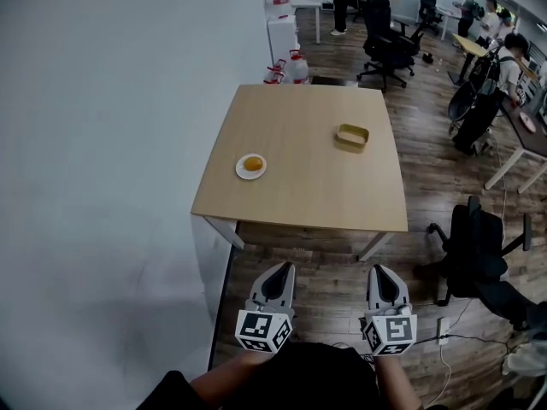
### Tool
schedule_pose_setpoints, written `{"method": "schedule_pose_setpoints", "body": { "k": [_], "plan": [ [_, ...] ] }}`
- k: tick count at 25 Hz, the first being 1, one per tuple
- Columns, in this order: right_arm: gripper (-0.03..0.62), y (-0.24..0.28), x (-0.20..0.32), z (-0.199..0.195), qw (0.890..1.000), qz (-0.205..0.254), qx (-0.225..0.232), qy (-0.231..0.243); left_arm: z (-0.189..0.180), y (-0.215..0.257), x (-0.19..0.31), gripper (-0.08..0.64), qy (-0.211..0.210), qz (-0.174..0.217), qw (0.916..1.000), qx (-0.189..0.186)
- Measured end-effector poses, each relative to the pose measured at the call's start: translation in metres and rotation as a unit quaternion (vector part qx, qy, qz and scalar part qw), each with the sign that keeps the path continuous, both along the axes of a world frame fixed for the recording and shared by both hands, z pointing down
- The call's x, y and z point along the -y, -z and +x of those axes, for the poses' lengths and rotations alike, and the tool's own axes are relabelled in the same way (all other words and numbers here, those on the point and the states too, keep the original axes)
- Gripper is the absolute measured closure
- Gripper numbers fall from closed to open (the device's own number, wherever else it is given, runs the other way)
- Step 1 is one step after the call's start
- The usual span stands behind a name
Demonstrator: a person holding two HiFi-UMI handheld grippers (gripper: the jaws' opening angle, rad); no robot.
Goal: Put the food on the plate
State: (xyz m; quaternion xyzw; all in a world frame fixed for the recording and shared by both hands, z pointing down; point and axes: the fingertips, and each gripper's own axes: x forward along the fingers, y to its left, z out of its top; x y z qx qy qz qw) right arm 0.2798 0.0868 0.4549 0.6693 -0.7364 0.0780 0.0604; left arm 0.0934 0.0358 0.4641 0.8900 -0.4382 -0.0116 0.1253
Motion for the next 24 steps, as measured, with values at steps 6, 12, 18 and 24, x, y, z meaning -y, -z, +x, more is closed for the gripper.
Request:
{"method": "schedule_pose_setpoints", "body": {
  "k": [6,12,18,24],
  "plan": [
    [0.531,0.004,-0.014,0.002,1.000,0.002,-0.007,0.012,0.003,-0.006,-0.012,0.535,0.008,-0.013,0.9999,0.005],
    [0.531,0.003,-0.028,0.005,1.000,-0.004,-0.010,0.026,0.010,-0.018,-0.027,0.535,0.017,-0.032,0.9993,0.003],
    [0.531,0.003,-0.032,0.012,0.999,-0.005,-0.010,0.042,0.021,-0.014,-0.033,0.538,0.017,-0.029,0.9994,-0.009],
    [0.532,0.009,-0.023,0.011,0.999,-0.004,-0.024,0.043,0.027,-0.010,-0.028,0.539,0.009,-0.027,0.9994,-0.018]
  ]
}}
